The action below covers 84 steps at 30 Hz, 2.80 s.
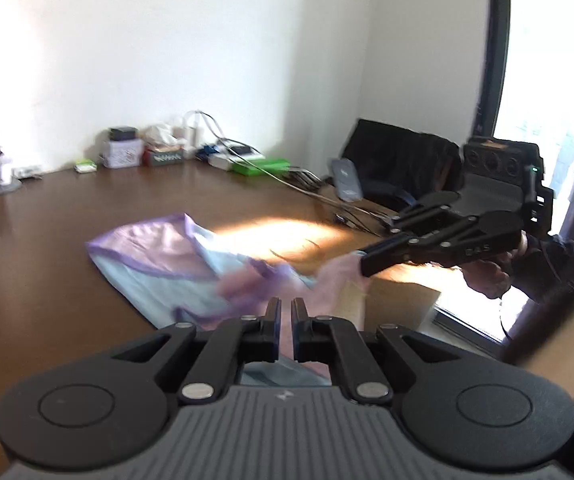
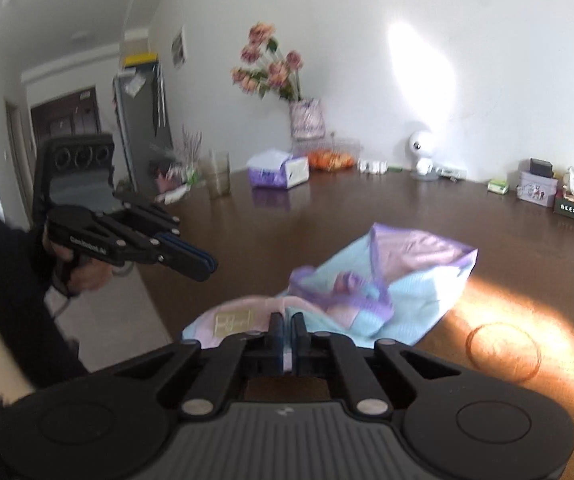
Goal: Fold clothes
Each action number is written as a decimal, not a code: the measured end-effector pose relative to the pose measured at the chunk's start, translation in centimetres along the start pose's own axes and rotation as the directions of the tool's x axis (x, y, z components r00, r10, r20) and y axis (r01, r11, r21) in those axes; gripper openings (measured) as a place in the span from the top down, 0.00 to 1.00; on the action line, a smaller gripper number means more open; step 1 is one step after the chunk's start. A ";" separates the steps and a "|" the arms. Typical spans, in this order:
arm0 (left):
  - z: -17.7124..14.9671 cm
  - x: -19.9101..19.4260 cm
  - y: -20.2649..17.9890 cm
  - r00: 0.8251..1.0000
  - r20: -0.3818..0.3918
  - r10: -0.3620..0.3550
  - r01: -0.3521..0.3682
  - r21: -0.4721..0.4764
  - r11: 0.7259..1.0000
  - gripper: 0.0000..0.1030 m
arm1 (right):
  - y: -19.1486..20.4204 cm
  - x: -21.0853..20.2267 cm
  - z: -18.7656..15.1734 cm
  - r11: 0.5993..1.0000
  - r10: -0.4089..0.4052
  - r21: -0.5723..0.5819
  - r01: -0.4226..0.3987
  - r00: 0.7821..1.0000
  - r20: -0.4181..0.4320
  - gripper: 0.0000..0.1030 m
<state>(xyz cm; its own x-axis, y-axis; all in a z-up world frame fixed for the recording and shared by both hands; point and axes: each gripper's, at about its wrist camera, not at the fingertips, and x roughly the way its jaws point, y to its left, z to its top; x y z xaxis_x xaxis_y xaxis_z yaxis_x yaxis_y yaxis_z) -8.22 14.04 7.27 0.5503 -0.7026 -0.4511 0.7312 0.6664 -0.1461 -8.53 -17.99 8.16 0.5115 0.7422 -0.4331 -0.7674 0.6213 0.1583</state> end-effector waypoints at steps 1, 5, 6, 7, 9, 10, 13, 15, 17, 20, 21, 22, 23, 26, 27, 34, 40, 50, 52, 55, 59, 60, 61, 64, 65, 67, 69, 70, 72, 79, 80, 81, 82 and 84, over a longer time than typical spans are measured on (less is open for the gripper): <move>0.4 0.6 0.9 1.000 -0.022 0.003 -0.003 -0.027 1.000 0.95 | -0.7 0.3 0.5 1.000 -0.004 0.017 0.004 1.000 0.014 0.98; -0.3 0.8 0.9 0.997 -0.050 -0.060 0.054 -0.104 0.993 0.58 | -1.6 1.6 0.9 1.000 -0.022 -0.020 0.021 0.998 -0.060 0.98; -0.9 0.5 0.1 0.997 -0.045 -0.067 0.063 -0.092 0.994 0.32 | -1.6 1.5 0.7 1.000 -0.015 -0.011 0.014 0.998 -0.065 0.98; -1.5 0.2 -1.0 0.998 -0.039 -0.054 0.051 -0.063 0.997 0.21 | -1.9 1.4 0.5 1.000 -0.012 0.010 0.013 0.998 -0.064 0.98; -2.5 0.6 -2.5 0.996 -0.064 -0.056 0.053 -0.043 0.998 0.20 | -2.3 1.2 0.1 0.999 -0.014 0.048 0.017 0.998 -0.059 0.98; -2.9 0.9 -3.0 0.995 -0.079 -0.063 0.059 -0.050 0.997 0.20 | -2.5 1.3 0.0 0.998 -0.020 0.059 0.024 0.998 -0.057 0.98; -3.3 1.9 -3.2 0.996 -0.081 -0.032 0.028 -0.056 0.998 0.24 | -2.9 1.6 0.4 0.997 -0.013 0.076 0.016 0.999 -0.043 0.98; -2.9 2.6 -2.9 0.995 -0.095 -0.015 0.012 -0.034 0.999 0.57 | -2.6 1.6 0.3 0.999 -0.003 0.053 0.005 0.999 -0.045 0.98; -2.5 3.0 -2.2 0.994 -0.107 -0.020 0.017 -0.025 1.000 0.91 | -2.3 1.3 0.5 0.999 0.006 0.038 -0.005 0.999 -0.033 0.98; -1.0 3.3 -0.4 0.995 -0.094 -0.038 0.040 0.018 0.999 0.92 | -2.9 0.8 1.0 0.999 0.002 0.042 -0.001 1.000 -0.001 0.98; -0.2 3.5 0.4 0.996 -0.084 -0.039 0.042 0.027 0.999 0.92 | -3.4 0.9 1.3 0.999 -0.016 0.048 0.015 1.000 0.010 0.98; 0.7 3.8 1.5 0.997 -0.068 -0.041 0.043 0.023 0.999 0.92 | -3.9 1.2 1.6 0.998 -0.038 0.055 0.037 0.999 0.015 0.99; 1.6 4.4 2.6 0.997 -0.056 -0.045 0.046 0.011 0.999 0.92 | -4.4 1.7 2.0 0.996 -0.058 0.064 0.057 0.998 0.016 0.99; 3.4 7.1 6.0 0.998 -0.057 -0.030 0.029 -0.027 0.999 0.92 | -5.8 4.1 2.7 0.990 -0.119 0.075 0.119 0.993 0.003 0.99; 3.6 8.1 6.9 0.997 -0.075 -0.012 0.009 -0.041 0.999 0.92 | -6.2 4.9 2.9 0.987 -0.143 0.079 0.143 0.990 -0.005 0.99; 2.6 9.5 9.7 0.972 -0.177 0.157 -0.185 -0.157 0.970 0.57 | -9.6 8.5 3.4 0.961 -0.219 0.157 0.229 0.973 -0.076 0.93; 2.4 7.3 8.5 0.987 -0.153 0.039 -0.093 -0.361 0.928 0.18 | -10.7 8.1 2.0 0.952 -0.108 0.277 0.129 0.990 -0.087 0.70; 1.7 7.0 5.4 0.992 -0.125 -0.012 -0.024 -0.287 0.958 0.24 | -9.9 6.4 0.8 0.952 0.000 0.306 0.025 0.997 -0.080 0.66; 1.6 6.3 4.9 0.994 -0.106 -0.023 -0.008 -0.279 0.960 0.16 | -9.9 6.3 0.5 0.951 0.011 0.308 0.017 0.996 -0.088 0.62; 1.7 6.3 4.7 0.992 -0.118 -0.043 0.007 -0.287 0.958 0.17 | -9.8 6.4 0.2 0.948 0.025 0.318 0.009 0.994 -0.103 0.62; 1.3 3.9 3.4 0.993 -0.074 -0.090 0.070 -0.237 0.969 0.16 | -8.6 5.5 -0.5 0.963 0.044 0.267 -0.019 0.995 -0.088 0.60; 1.0 3.5 2.9 0.993 -0.071 -0.099 0.082 -0.216 0.973 0.15 | -8.3 5.2 -0.7 0.967 0.049 0.254 -0.027 0.995 -0.083 0.58; 0.8 3.4 2.2 0.992 -0.069 -0.108 0.093 -0.195 0.976 0.12 | -8.0 5.0 -0.9 0.970 0.054 0.240 -0.034 0.995 -0.079 0.57; 0.1 4.6 0.8 0.989 -0.096 -0.114 0.101 -0.127 0.987 0.10 | -7.1 4.2 -1.4 0.979 0.069 0.198 -0.055 0.995 -0.067 0.57; 0.0 5.4 0.8 0.987 -0.116 -0.111 0.097 -0.120 0.988 0.15 | -7.6 3.9 -1.0 0.977 0.064 0.206 -0.048 0.996 -0.069 0.58; -0.2 6.8 1.1 0.983 -0.150 -0.106 0.089 -0.119 0.989 0.60 | -8.5 4.8 -1.0 0.971 0.046 0.239 -0.026 0.996 -0.079 0.63; -0.2 7.5 2.1 0.983 -0.153 -0.101 0.075 -0.164 0.984 0.83 | -8.6 5.1 -0.7 0.968 0.038 0.251 -0.019 0.997 -0.069 0.97; 0.0 7.5 2.7 0.987 -0.130 -0.094 0.068 -0.189 0.980 0.87 | -8.4 4.8 -0.3 0.970 0.031 0.243 -0.020 0.999 -0.042 0.99; 0.8 7.1 4.0 0.995 -0.074 -0.073 0.053 -0.247 0.968 0.91 | -8.0 4.2 0.6 0.974 0.017 0.226 -0.019 1.000 0.013 0.99; 2.2 10.8 7.6 0.989 -0.114 0.094 -0.128 -0.348 0.929 0.93 | -8.4 8.7 3.1 0.979 -0.157 0.121 0.161 0.987 -0.047 0.99; 1.9 11.5 8.1 0.983 -0.142 0.118 -0.162 -0.359 0.919 0.93 | -8.6 9.8 3.1 0.977 -0.181 0.104 0.188 0.981 -0.073 0.99; 1.5 11.9 8.5 0.975 -0.171 0.145 -0.199 -0.366 0.909 0.92 | -8.7 10.8 3.2 0.973 -0.206 0.086 0.214 0.974 -0.098 0.99; 1.2 12.0 8.8 0.969 -0.185 0.163 -0.224 -0.381 0.897 0.89 | -8.9 11.9 3.3 0.969 -0.230 0.067 0.240 0.965 -0.122 0.99; 0.9 11.2 8.9 0.969 -0.167 0.180 -0.234 -0.406 0.883 0.88 | -8.7 12.3 3.5 0.967 -0.242 0.055 0.250 0.962 -0.130 0.97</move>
<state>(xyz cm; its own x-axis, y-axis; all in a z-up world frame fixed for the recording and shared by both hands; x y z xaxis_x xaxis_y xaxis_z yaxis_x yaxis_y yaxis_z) 4.82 11.85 1.67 0.5977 -0.5191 -0.6110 0.3531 0.8546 -0.3808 5.81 -13.42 4.60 0.6271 0.5311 -0.5698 -0.5927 0.8000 0.0933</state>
